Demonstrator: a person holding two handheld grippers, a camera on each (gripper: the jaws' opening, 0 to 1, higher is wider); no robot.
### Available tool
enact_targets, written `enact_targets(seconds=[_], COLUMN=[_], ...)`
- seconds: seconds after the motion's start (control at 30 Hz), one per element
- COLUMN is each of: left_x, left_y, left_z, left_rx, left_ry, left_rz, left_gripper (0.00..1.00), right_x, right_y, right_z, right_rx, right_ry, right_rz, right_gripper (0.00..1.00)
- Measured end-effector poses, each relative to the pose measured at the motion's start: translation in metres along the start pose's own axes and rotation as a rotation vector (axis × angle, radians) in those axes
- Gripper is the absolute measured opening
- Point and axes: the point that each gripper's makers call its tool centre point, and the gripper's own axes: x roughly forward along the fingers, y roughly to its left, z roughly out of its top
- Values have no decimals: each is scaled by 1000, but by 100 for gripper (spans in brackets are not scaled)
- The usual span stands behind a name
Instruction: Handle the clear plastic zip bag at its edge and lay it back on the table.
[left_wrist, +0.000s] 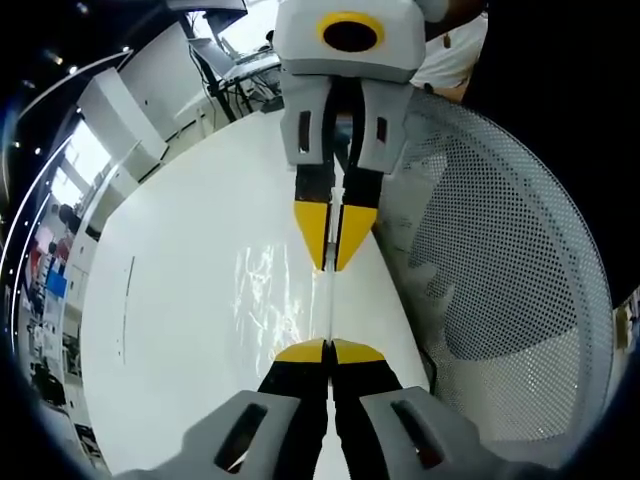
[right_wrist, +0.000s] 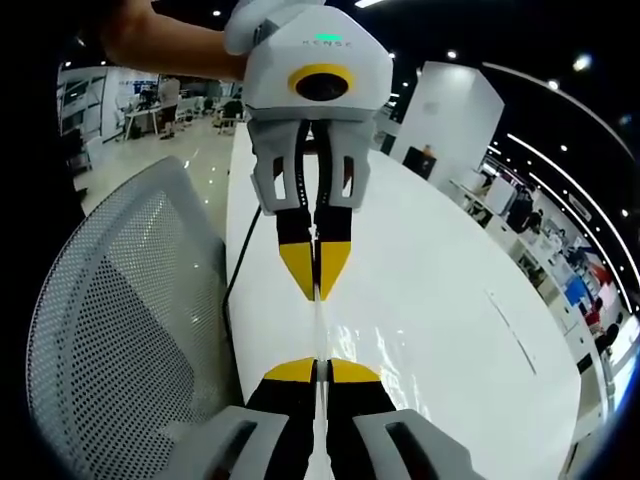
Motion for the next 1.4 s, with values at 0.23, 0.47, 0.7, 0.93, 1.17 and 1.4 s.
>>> enact_targets(seconds=[0.23, 0.47, 0.7, 0.93, 1.17, 1.4], left_x=[-1, 0, 0, 0, 1, 2], left_y=[0, 1, 2, 3, 4, 5], left_z=[0, 0, -1, -1, -3, -5], left_rx=[-3, -6, -5, -1, 0, -1], left_ry=[-1, -2, -1, -1, 0, 0], left_rz=[1, 2, 2, 2, -1, -3], left_gripper=[0, 0, 0, 0, 0, 0], right_x=[0, 0, 0, 0, -1, 0], right_y=[0, 0, -1, -2, -2, -2], right_z=[0, 0, -1, -1, -2, -3], right_rx=[3, 4, 7, 11, 15, 17], right_ry=[-2, -1, -1, -3, -3, -3], right_rz=[-1, -2, -3, -4, -5, -6], right_gripper=[0, 0, 0, 0, 0, 0])
